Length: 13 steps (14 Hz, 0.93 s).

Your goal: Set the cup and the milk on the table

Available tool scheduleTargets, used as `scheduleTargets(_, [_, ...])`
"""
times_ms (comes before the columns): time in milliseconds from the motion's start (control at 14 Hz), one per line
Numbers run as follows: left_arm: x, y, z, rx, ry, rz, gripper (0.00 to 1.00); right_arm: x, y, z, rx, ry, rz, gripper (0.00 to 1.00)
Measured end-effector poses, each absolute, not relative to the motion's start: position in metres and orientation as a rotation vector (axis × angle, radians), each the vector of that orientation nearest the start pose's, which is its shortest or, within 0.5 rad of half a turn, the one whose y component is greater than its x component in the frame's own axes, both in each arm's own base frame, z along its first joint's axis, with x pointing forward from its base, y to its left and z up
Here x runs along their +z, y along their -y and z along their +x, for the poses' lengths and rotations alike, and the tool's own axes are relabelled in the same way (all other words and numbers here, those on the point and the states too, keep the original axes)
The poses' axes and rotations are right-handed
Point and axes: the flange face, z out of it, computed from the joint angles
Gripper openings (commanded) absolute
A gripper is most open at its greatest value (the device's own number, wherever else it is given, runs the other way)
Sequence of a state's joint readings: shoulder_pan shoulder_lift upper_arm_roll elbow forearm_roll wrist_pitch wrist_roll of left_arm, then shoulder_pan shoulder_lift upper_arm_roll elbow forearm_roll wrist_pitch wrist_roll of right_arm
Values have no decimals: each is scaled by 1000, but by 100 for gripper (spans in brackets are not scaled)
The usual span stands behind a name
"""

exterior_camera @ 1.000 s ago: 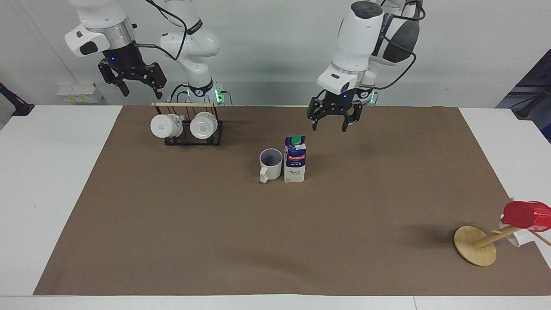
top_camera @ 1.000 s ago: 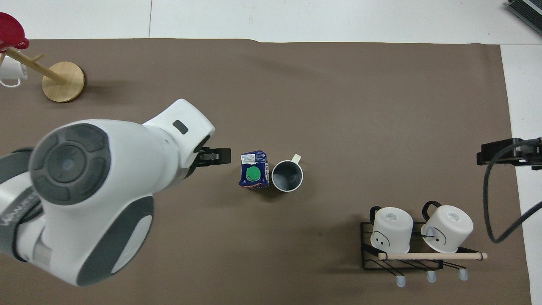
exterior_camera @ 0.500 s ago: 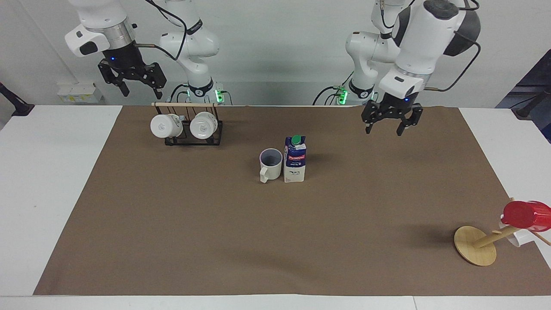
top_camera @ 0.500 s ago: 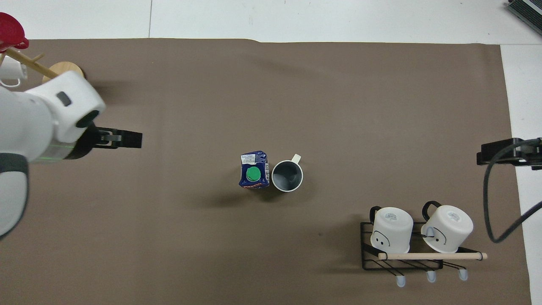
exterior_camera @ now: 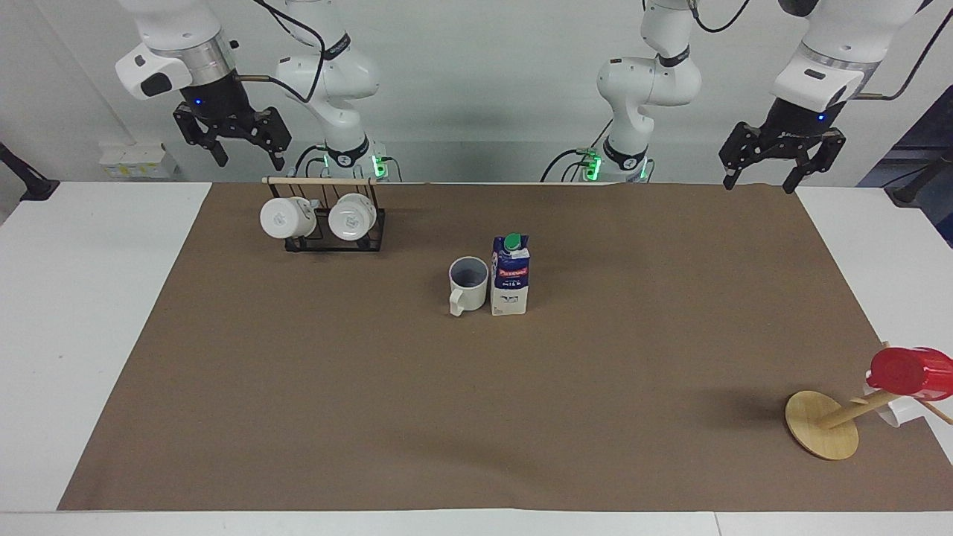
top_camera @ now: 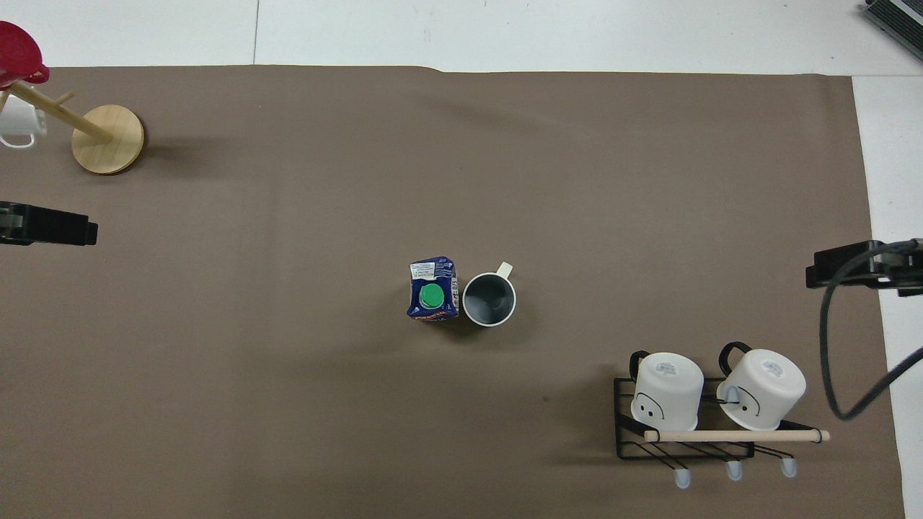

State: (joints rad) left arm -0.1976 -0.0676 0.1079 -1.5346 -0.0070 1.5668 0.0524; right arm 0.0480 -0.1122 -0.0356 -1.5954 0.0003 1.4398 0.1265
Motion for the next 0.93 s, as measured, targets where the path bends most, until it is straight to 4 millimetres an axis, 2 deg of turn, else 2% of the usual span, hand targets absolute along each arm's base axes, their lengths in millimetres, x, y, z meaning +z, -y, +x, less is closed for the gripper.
scheduleTargets(286, [692, 53, 539, -97, -235, -3140, 100, 660, -5, 503, 95, -178, -3135, 100])
scheduleTargets(929, [690, 48, 538, -67, -219, -3141, 100, 661, -6, 503, 94, -177, -3131, 100])
